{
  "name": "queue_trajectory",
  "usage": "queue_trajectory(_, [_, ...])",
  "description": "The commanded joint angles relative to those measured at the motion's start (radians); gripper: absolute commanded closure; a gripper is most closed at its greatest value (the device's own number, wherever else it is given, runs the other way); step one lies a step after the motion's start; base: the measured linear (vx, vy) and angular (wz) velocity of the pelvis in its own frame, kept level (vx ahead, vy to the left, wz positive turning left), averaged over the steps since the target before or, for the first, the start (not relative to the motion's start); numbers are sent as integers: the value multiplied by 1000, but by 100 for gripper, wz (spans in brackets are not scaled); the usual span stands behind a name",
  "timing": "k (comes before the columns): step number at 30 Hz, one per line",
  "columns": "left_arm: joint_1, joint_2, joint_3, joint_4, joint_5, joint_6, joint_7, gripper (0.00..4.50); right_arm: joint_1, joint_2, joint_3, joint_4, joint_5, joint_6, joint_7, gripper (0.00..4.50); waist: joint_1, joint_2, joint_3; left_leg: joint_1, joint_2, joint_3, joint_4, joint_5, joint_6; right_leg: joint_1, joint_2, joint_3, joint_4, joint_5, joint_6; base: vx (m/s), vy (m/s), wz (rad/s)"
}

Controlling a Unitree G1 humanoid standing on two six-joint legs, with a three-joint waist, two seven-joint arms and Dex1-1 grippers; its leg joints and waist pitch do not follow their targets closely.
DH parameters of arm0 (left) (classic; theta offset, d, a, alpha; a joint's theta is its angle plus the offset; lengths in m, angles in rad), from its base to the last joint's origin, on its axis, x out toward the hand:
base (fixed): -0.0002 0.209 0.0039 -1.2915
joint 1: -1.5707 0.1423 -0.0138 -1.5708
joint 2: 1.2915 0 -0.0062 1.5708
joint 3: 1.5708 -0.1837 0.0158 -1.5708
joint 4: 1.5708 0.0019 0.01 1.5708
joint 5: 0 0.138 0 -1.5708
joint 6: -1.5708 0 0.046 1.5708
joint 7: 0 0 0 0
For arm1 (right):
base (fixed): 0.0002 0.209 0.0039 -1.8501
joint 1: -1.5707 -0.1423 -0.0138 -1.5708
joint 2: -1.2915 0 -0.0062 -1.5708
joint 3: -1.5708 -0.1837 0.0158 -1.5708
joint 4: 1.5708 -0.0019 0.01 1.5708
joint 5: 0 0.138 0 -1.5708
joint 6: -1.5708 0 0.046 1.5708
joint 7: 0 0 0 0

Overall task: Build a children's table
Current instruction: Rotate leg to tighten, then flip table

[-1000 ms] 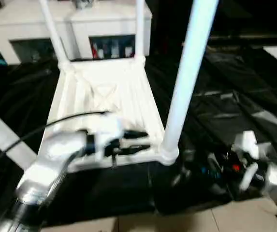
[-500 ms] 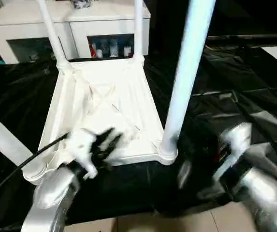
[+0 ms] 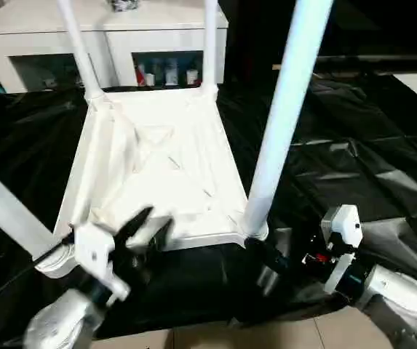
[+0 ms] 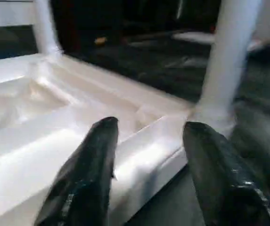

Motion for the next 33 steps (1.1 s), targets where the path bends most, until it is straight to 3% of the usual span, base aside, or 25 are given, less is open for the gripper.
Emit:
queue_trajectory(1, [9,12,51,24,-8,-63,-23,175,-3,-19,-13,4,28,-1,32,0,1,-1,-32,7,27,-17,-80,-311,20,27,-23,29,-72,-284,-89,0,0,0])
queue_trajectory(2, [16,16,58,40,-14,-79,-31,161,-1,-28,-14,0,39,3,52,0,2,-1,-33,9,27,-17,-80,-319,19,26,-22,29,-71,-269,-91,0,0,0])
queue_trajectory(3, [27,24,63,67,-26,-104,-46,149,3,-44,-12,-4,60,14,89,0,5,6,-34,11,26,-18,-79,-323,20,27,-22,29,-69,-259,-93,0,0,0])
queue_trajectory(4, [28,25,63,70,-26,-106,-47,143,3,-46,-12,-4,63,16,94,0,4,1,-34,11,27,-17,-79,-333,23,27,-21,29,-70,-248,-95,0,0,0])
queue_trajectory(6, [27,28,62,100,-11,-147,-30,139,-5,-76,7,2,81,19,159,0,11,35,-29,12,28,-21,-84,-366,12,26,-25,30,-69,-248,-104,0,0,0])
queue_trajectory(7, [27,27,62,102,-10,-150,-29,139,-6,-77,8,3,82,20,161,0,8,20,-30,13,28,-17,-81,-372,15,26,-22,29,-76,-248,-104,0,0,0])
queue_trajectory(8, [15,18,59,113,-9,-163,-14,130,-15,-87,22,13,76,15,181,0,10,33,-26,13,28,-20,-83,-385,9,25,-24,29,-72,-254,-109,0,0,0])
queue_trajectory(9, [6,13,58,122,-10,-172,-6,114,-22,-92,31,21,71,12,193,0,8,24,-24,12,27,-18,-83,-405,8,27,-23,28,-76,-275,-111,0,0,0])
queue_trajectory(11, [-15,-7,44,127,-13,-148,5,98,-40,-87,41,53,41,-9,186,0,7,33,-23,12,26,-21,-83,-408,3,28,-26,28,-75,-298,-119,0,0,0])
queue_trajectory(13, [-42,-38,30,156,7,-170,37,85,-62,-75,56,72,-5,-39,155,0,9,27,-22,13,26,-18,-79,-391,6,24,-28,30,-79,-332,-118,0,0,0])
queue_trajectory(16, [-80,-82,28,185,24,-121,133,69,-94,-16,53,107,-44,-69,66,0,7,32,-26,10,23,-19,-76,-359,7,27,-28,29,-75,-326,-114,0,0,0])
queue_trajectory(17, [-90,-93,29,196,14,-118,145,69,-109,11,55,132,-73,-72,12,0,6,29,-27,8,24,-20,-76,-350,8,28,-28,29,-75,-322,-114,0,0,0])
queue_trajectory(18, [-108,-109,27,210,4,-99,166,69,-124,45,55,161,-101,-83,-46,0,2,12,-31,4,22,-18,-74,-318,6,30,-27,27,-72,-302,-120,0,0,0])
queue_trajectory(19, [-111,-111,26,211,3,-96,169,69,-126,50,55,164,-104,-85,-53,0,1,26,-29,4,21,-20,-78,-326,-1,28,-26,25,-70,-327,-121,0,0,0])
queue_trajectory(20, [-135,-130,26,233,6,-71,203,69,-138,84,64,196,-151,-129,-108,0,1,16,-31,7,23,-18,-74,-326,-3,25,-27,27,-73,-324,-119,0,0,0])
queue_trajectory(21, [-150,-150,31,259,8,-83,223,69,-142,113,87,236,-215,-170,-170,0,1,19,-32,9,22,-18,-72,-310,-10,22,-28,29,-69,-298,-126,0,0,0])
queue_trajectory(24, [-139,-188,59,256,24,-123,282,69,-118,135,115,260,-249,-209,-186,0,-2,13,-30,3,22,-18,-74,-299,-4,29,-24,27,-63,-224,-131,0,0,0])
queue_trajectory(26, [-135,-194,64,252,32,-135,297,69,-111,138,117,260,-253,-222,-182,0,-1,15,-33,2,23,-17,-71,-281,17,36,-25,27,-60,-160,-141,0,0,0])
queue_trajectory(27, [-94,-206,74,200,-10,-147,286,40,-84,148,119,221,-206,-211,-141,0,-2,-7,-27,-1,23,-14,-71,-278,31,35,-24,26,-62,-159,-139,0,0,0])
queue_trajectory(28, [-94,-206,74,200,-10,-147,286,36,-84,148,119,221,-206,-211,-141,0,4,4,-26,-3,27,-17,-74,-276,46,36,-28,28,-60,-165,-142,0,0,0])
queue_trajectory(30, [19,-201,64,89,-71,-162,236,29,-43,144,137,154,-137,-183,-60,0,8,-16,-15,-6,30,-17,-76,-282,64,34,-30,28,-62,-190,-137,0,0,0])
queue_trajectory(32, [55,-196,60,55,-82,-166,223,14,-34,141,143,138,-113,-173,-33,0,9,-7,-8,-2,33,-16,-83,-320,59,26,-27,29,-69,-248,-124,0,0,0])
queue_trajectory(33, [92,-185,49,26,-71,-170,211,14,-35,131,149,143,-104,-169,-6,0,9,-15,0,-1,34,-18,-87,-349,45,24,-24,30,-71,-271,-117,0,0,0])
